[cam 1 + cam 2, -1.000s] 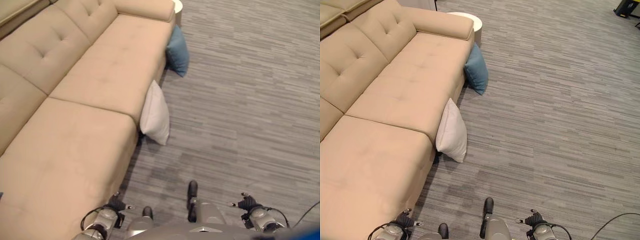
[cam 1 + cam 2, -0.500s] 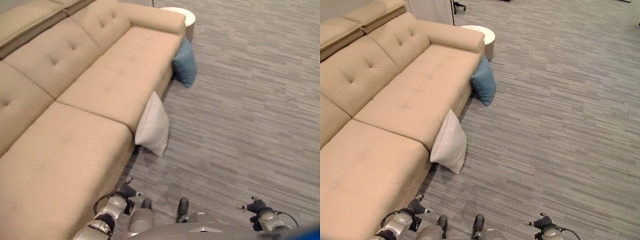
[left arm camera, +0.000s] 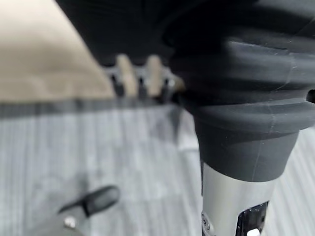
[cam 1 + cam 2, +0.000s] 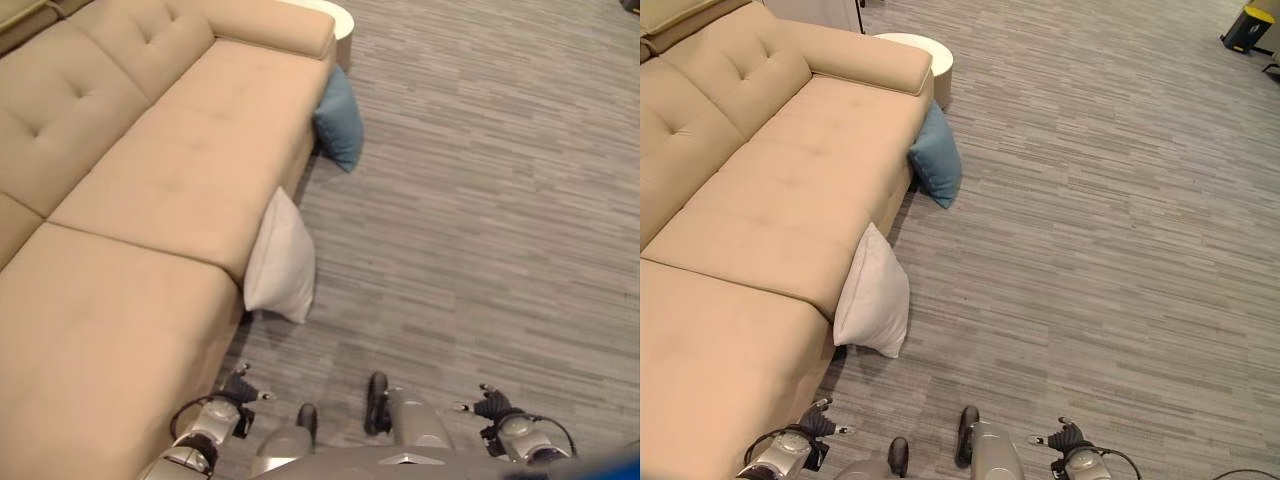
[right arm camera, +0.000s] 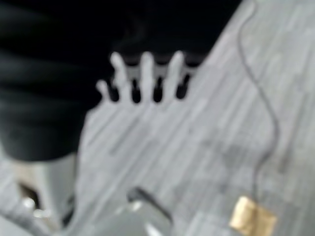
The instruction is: Pick up all the scattered cushions and arrange them neatly on the sofa.
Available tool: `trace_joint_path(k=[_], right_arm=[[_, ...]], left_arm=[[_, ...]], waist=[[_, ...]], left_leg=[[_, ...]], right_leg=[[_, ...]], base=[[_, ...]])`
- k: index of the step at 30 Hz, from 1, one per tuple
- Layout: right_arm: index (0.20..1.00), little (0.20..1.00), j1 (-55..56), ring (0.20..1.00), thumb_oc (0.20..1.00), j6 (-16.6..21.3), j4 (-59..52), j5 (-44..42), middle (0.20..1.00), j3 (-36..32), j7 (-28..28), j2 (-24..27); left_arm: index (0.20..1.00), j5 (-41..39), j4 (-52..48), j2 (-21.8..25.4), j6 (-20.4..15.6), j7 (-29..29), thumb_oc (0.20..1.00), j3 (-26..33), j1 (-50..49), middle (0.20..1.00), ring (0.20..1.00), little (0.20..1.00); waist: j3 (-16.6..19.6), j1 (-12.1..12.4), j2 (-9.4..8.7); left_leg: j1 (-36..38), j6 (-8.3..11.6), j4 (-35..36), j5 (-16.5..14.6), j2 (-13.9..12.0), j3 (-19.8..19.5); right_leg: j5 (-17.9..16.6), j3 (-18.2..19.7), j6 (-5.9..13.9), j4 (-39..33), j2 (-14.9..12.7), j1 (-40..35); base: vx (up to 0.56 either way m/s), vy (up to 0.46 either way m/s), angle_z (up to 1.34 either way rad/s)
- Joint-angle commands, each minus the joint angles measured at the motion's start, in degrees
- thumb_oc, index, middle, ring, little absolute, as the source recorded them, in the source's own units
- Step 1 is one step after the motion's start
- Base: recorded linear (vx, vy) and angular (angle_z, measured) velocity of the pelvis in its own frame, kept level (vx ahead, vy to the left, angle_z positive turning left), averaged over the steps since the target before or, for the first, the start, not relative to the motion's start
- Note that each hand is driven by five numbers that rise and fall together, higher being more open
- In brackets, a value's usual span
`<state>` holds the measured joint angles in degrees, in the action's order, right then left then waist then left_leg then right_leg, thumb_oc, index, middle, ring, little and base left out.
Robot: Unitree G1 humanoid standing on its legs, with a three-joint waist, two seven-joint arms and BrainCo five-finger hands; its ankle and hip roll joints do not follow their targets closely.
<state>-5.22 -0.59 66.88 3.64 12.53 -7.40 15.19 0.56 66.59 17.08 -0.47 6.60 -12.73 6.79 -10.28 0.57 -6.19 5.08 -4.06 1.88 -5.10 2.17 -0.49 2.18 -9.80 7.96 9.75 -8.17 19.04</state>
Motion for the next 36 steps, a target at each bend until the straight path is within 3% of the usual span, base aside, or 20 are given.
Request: trace_joint_path(k=[1, 3, 7, 8, 9, 10, 11, 13, 16, 18, 20, 21, 25, 27, 29, 31, 33, 34, 35, 36], right_arm=[[1.0, 1.0, -1.8, 1.0, 1.0, 0.8, 1.7, -0.7, 1.0, 1.6, 0.1, 1.7], [1.0, 1.0, -1.3, 1.0, 1.0, 0.9, 1.7, -0.7, 1.0, 1.8, 0.2, 2.0], [1.0, 1.0, -0.5, 1.0, 1.0, 0.4, 2.5, -0.3, 1.0, 1.9, 0.3, 2.8], [1.0, 1.0, 0.5, 1.0, 1.0, 0.7, 2.3, -0.8, 1.0, 1.5, 0.1, 3.0], [1.0, 1.0, 0.5, 1.0, 1.0, 0.7, 2.4, -0.8, 1.0, 1.5, 0.1, 3.0], [1.0, 1.0, 0.8, 1.0, 1.0, 0.8, 2.3, -1.4, 1.0, 1.4, -0.2, 3.1], [1.0, 1.0, 1.0, 1.0, 1.0, 1.0, 2.0, -1.7, 1.0, 1.5, -0.6, 3.5], [1.0, 1.0, 0.6, 1.0, 1.0, 0.5, 2.4, -2.1, 1.0, 1.4, -0.9, 3.7], [1.0, 1.0, 0.8, 1.0, 1.0, 0.4, 2.4, -3.0, 1.0, 1.2, -0.8, 3.5], [1.0, 1.0, 1.3, 1.0, 1.0, 0.3, 2.7, -3.5, 1.0, 0.8, -1.0, 3.3], [1.0, 1.0, 1.1, 1.0, 1.0, 0.2, 3.2, -2.9, 1.0, 1.0, -0.7, 3.2], [1.0, 1.0, 0.8, 1.0, 1.0, 0.7, 2.3, -2.1, 1.0, 1.8, -0.7, 2.1], [1.0, 1.0, 0.6, 1.0, 1.0, 1.3, 0.4, -2.2, 1.0, 1.6, -0.2, 0.9], [1.0, 1.0, -0.2, 1.0, 1.0, 1.7, -1.2, -3.1, 1.0, 1.7, -0.4, 0.4], [1.0, 1.0, -0.2, 1.0, 1.0, 1.8, -1.4, -3.3, 1.0, 1.8, -0.4, 0.5], [1.0, 1.0, -1.1, 1.0, 1.0, 2.3, -2.2, -4.4, 1.0, 2.5, -0.1, 0.5], [1.0, 1.0, -1.6, 1.0, 1.0, 2.5, -2.4, -4.8, 1.0, 3.2, -0.1, 0.6], [1.0, 1.0, -1.5, 1.0, 1.0, 2.6, -2.6, -5.7, 1.0, 3.5, 0.1, 0.6], [1.0, 1.0, -1.1, 1.0, 1.0, 2.5, -2.7, -6.0, 1.0, 3.4, 0.2, 0.7], [1.0, 1.0, -1.1, 1.0, 1.0, 2.5, -2.7, -6.0, 1.0, 3.4, 0.2, 0.8]], left_arm=[[1.0, -1.2, -1.3, 0.5, -2.0, 0.3, 1.0, 0.3, 0.7, 1.0, 1.0, 1.0], [1.0, -1.6, -1.1, 0.1, -2.2, 0.2, 1.0, 0.2, 0.6, 1.0, 1.0, 1.0], [1.0, -2.5, -0.5, -1.1, -1.9, 0.3, 1.0, 0.0, 0.1, 1.0, 1.0, 1.0], [1.0, -4.3, -0.4, -1.5, -1.7, 0.5, 1.0, 0.5, -0.3, 1.0, 1.0, 1.0], [1.0, -4.3, -0.4, -1.5, -1.7, 0.5, 1.0, 0.5, -0.3, 1.0, 1.0, 1.0], [1.0, -4.5, -0.5, -1.6, -1.7, 0.5, 1.0, 0.3, 0.1, 1.0, 1.0, 1.0], [1.0, -5.0, -1.0, -1.6, -1.7, 0.6, 1.0, 0.1, 0.7, 1.0, 1.0, 1.0], [1.0, -5.9, -1.8, -1.4, -1.5, 0.8, 1.0, -0.5, 1.9, 1.0, 1.0, 1.0], [1.0, -6.1, -2.9, -1.4, -1.7, 0.7, 1.0, -1.4, 2.5, 1.0, 1.0, 1.0], [1.0, -5.8, -3.2, -1.2, -1.1, 0.9, 1.0, -1.6, 2.5, 1.0, 1.0, 1.0], [1.0, -5.8, -2.7, -1.1, -1.3, 1.0, 1.0, -0.7, 1.6, 1.0, 1.0, 1.0], [1.0, -6.8, -2.9, -0.9, -1.7, 0.7, 1.0, 0.0, 0.8, 1.0, 1.0, 1.0], [1.0, -6.8, -2.6, -0.2, -1.5, 0.8, 1.0, 1.0, 0.2, 1.0, 1.0, 1.0], [1.0, -7.2, -3.7, 0.9, -1.6, 1.0, 1.0, 1.1, 0.7, 1.0, 1.0, 1.0], [1.0, -7.2, -3.8, 1.1, -1.8, 1.1, 1.0, 1.1, 0.7, 1.0, 1.0, 1.0], [1.0, -7.6, -4.2, 1.4, -2.2, 1.5, 1.0, 1.2, 1.0, 1.0, 1.0, 1.0], [1.0, -7.7, -3.8, 1.4, -2.5, 1.6, 1.0, 1.3, 1.2, 1.0, 1.0, 1.0], [1.0, -7.7, -3.0, 1.2, -2.6, 1.4, 1.0, 1.3, 1.8, 1.0, 1.0, 1.0], [1.0, -7.3, -2.1, 1.2, -2.6, 1.2, 1.0, 1.0, 1.9, 1.0, 1.0, 1.0], [1.0, -7.3, -2.1, 1.2, -2.6, 1.2, 1.0, 1.0, 1.9, 1.0, 1.0, 1.0]], waist=[[-0.2, -2.0, -0.5], [0.5, -2.9, -0.32], [2.6, -3.7, 0.31], [2.7, -3.7, 1.12], [2.8, -3.8, 0.95], [2.2, -3.5, 0.29], [1.0, -2.9, -0.46], [-0.6, -2.0, -1.73], [-1.2, -0.8, -1.93], [-0.8, -0.3, 0.21], [-0.7, 0.4, 0.23], [-0.6, 1.7, -0.04], [-1.2, 1.5, -0.25], [-2.0, 1.6, -0.07], [-2.0, 1.7, -0.2], [-2.0, 1.1, -0.39], [-2.2, 0.4, -1.06], [-2.3, -0.9, -1.39], [-2.3, -1.7, -1.5], [-2.3, -1.9, -1.35]], left_leg=[[2.5, 4.37, -6.0, -5.5, 0.3, -6.0], [4.5, 5.04, -6.0, -5.7, -0.3, -9.5], [7.0, 6.97, -8.3, -4.1, -3.4, -13.4], [4.6, 8.71, -13.6, 1.7, -5.6, -14.0], [4.4, 8.71, -13.5, 1.9, -5.5, -14.1], [0.1, 9.06, -19.2, 5.4, -6.3, -12.6], [-4.3, 8.43, -25.1, 6.5, -6.6, -10.9], [-10.0, 7.58, -27.0, 4.7, -5.7, -6.4], [-15.4, 6.3, -20.3, 0.4, -2.2, -0.7], [-18.5, 6.36, -9.6, 7.1, -3.5, 8.2], [-16.8, 5.98, -10.9, 5.0, -2.7, 6.5], [-15.0, 4.67, -10.5, 3.5, -0.1, 2.8], [-12.9, 3.23, -10.0, 2.5, 0.2, 2.3], [-11.5, 2.26, -9.8, 1.6, 0.4, -0.9], [-11.2, 2.17, -10.1, 1.1, 0.7, -1.7], [-9.4, 2.25, -9.1, 0.5, 1.5, -4.6], [-7.7, 2.67, -8.5, 0.1, 2.8, -7.6], [-6.2, 2.93, -7.7, -0.2, 4.7, -12.6], [-5.5, 3.07, -7.6, -0.3, 5.5, -15.3], [-5.4, 3.06, -7.5, -0.4, 5.4, -15.5]], right_leg=[[-10.0, 9.6, 2.65, -9.5, 2.5, -2.7], [-10.5, 14.5, 3.29, -7.4, 4.1, -1.9], [-9.7, 14.1, 1.71, -3.2, 5.3, -2.0], [-7.0, 11.9, -0.26, -1.5, 6.0, -3.3], [-7.1, 11.9, -0.23, -1.6, 5.8, -3.2], [-6.3, 10.7, -1.15, -1.8, 5.1, -4.7], [-5.3, 9.6, -2.35, -1.8, 4.7, -6.1], [-3.5, 7.0, -3.45, -2.2, 4.2, -8.5], [-1.4, 3.8, -3.02, -3.1, 3.8, -11.5], [0.6, 0.8, -3.19, -3.9, 5.7, -14.6], [2.0, 0.8, -2.98, -1.9, 5.6, -14.7], [2.3, -0.4, -1.71, 4.5, 4.5, -13.9], [-1.6, -1.4, 0.58, 14.0, 1.4, -11.0], [-3.5, 2.7, 0.3, 20.9, 2.2, -7.5], [-3.3, 3.6, -0.11, 20.0, 2.3, -6.8], [-1.4, 7.3, -1.04, 14.0, 5.3, -5.3], [-2.2, 11.6, -0.91, 5.1, 7.3, -5.0], [-4.6, 19.2, -0.24, -2.6, 9.9, -2.8], [-5.6, 23.4, 0.36, -3.8, 11.3, -2.1], [-5.6, 23.2, 0.32, -3.8, 11.4, -2.3]], base=[[0.44, -0.133, 0.53], [0.46, -0.22, 0.9], [0.36, -0.237, 1.07], [0.3, -0.268, 0.29], [0.23, -0.295, 0.46], [0.08, -0.25, 0.66], [0.1, -0.365, 1.14], [0.1, -0.326, 1.07], [0.21, -0.169, 0.8], [0.34, -0.04, 0.87], [0.26, 0.081, 0.56], [0.27, 0.109, -0.02], [0.19, 0.073, 0.1], [0.2, 0.053, 0.47], [0.13, 0.008, 0.42], [0.24, -0.047, 0.81], [0.33, -0.091, 0.5], [0.38, -0.107, 0.67], [0.32, -0.085, 1.16], [0.25, -0.113, 1.72]])
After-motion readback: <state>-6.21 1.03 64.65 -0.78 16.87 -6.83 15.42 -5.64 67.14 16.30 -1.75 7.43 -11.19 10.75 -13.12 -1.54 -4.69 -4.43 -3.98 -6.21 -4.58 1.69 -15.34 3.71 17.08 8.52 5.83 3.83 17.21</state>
